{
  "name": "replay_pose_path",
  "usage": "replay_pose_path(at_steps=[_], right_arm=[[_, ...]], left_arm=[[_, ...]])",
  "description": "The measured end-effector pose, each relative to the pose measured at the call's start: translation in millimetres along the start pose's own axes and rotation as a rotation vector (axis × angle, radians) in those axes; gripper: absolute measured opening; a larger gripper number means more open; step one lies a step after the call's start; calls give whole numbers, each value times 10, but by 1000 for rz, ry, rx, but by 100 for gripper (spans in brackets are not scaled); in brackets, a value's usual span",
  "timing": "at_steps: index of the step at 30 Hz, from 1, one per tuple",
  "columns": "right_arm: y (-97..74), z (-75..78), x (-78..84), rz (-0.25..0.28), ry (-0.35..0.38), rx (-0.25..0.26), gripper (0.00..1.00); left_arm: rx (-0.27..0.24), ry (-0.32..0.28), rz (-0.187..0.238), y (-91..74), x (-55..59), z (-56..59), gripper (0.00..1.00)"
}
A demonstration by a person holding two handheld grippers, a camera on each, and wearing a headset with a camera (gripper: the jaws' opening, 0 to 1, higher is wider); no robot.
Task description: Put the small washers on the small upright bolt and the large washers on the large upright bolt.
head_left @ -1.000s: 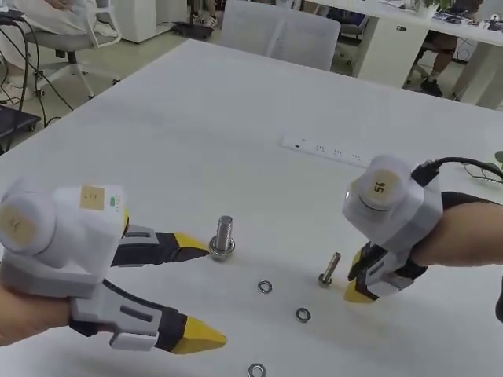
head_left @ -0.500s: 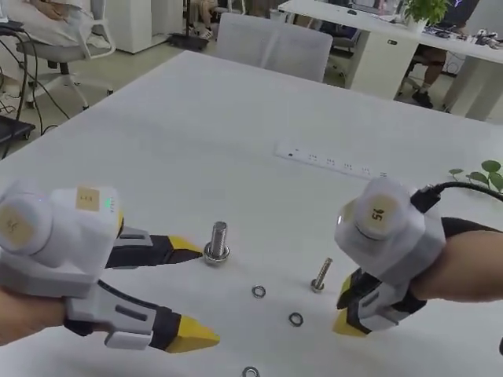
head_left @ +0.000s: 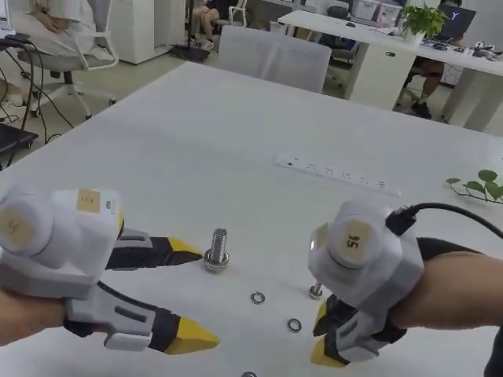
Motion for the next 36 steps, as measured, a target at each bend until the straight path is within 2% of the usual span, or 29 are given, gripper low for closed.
replay_pose_path(at_steps=[5, 12, 23, 36], right_arm=[[76, -105, -192, 10, -54, -28, 20], [203, -195, -358, 2, -113, -61, 20], [326, -209, -491, -4, -148, -88, 20], [397, -239, -542, -31, -185, -84, 20]], left_arm=[[-2, 2, -3, -12, -1, 4, 64], [-2, 2, -5, -16, 1, 5, 64], [-6, 0, 0, -26, -9, -5, 63], [-10, 1, 14, -49, -34, 2, 62]])
Point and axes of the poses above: the centre of the closed fingertips' face, and the gripper's own axes: y roughly forward along the fingers, z roughly to its right, x roughly out of its underside, the point moved 4 cm from there along -y, roughly backward along the fingers, and after that the axes turned 8 degrees about -y, right-handed, at the moved point
